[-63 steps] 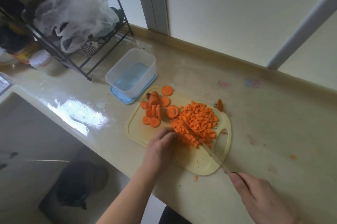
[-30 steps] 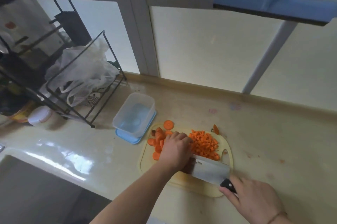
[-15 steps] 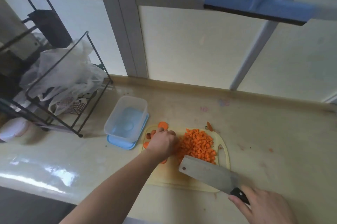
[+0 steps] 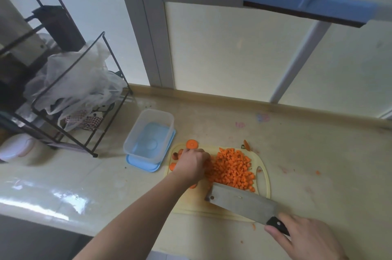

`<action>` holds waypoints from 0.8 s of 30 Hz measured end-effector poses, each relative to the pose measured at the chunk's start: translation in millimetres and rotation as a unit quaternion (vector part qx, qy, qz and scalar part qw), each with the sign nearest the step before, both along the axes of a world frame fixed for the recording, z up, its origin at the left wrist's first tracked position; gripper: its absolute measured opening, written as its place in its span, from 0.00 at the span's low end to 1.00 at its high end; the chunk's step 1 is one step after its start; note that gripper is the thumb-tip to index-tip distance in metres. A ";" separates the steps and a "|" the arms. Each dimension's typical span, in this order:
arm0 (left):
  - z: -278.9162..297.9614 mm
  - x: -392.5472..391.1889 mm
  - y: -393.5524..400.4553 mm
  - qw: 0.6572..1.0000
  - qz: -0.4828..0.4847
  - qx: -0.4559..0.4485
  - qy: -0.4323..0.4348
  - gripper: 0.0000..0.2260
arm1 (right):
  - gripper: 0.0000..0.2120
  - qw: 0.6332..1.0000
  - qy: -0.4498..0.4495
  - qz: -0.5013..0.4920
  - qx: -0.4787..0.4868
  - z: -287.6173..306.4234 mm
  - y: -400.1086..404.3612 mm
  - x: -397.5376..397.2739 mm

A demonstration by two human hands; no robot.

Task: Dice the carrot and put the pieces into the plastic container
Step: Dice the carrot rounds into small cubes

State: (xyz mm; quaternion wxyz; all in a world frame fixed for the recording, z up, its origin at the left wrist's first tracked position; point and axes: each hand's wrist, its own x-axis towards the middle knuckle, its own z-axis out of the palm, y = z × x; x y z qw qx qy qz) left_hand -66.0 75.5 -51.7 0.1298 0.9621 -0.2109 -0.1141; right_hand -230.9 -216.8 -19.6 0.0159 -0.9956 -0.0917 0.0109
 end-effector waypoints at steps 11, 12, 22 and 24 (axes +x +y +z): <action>8.8 7.7 -1.6 0.998 -0.021 0.013 0.055 0.17 | 0.38 0.999 -0.024 0.006 0.025 9.4 0.2 0.6; 9.9 8.2 -1.0 0.997 -0.035 0.025 0.061 0.19 | 0.37 1.000 -0.012 -0.009 0.018 12.4 0.6 0.9; 15.1 -4.0 -6.7 0.999 0.017 -0.033 -0.028 0.19 | 0.24 0.995 0.059 -0.034 0.079 17.8 -8.9 -4.3; 19.5 -18.9 -4.8 0.986 0.084 -0.130 -0.066 0.20 | 0.23 0.978 0.128 -0.069 0.150 20.3 -14.3 -1.9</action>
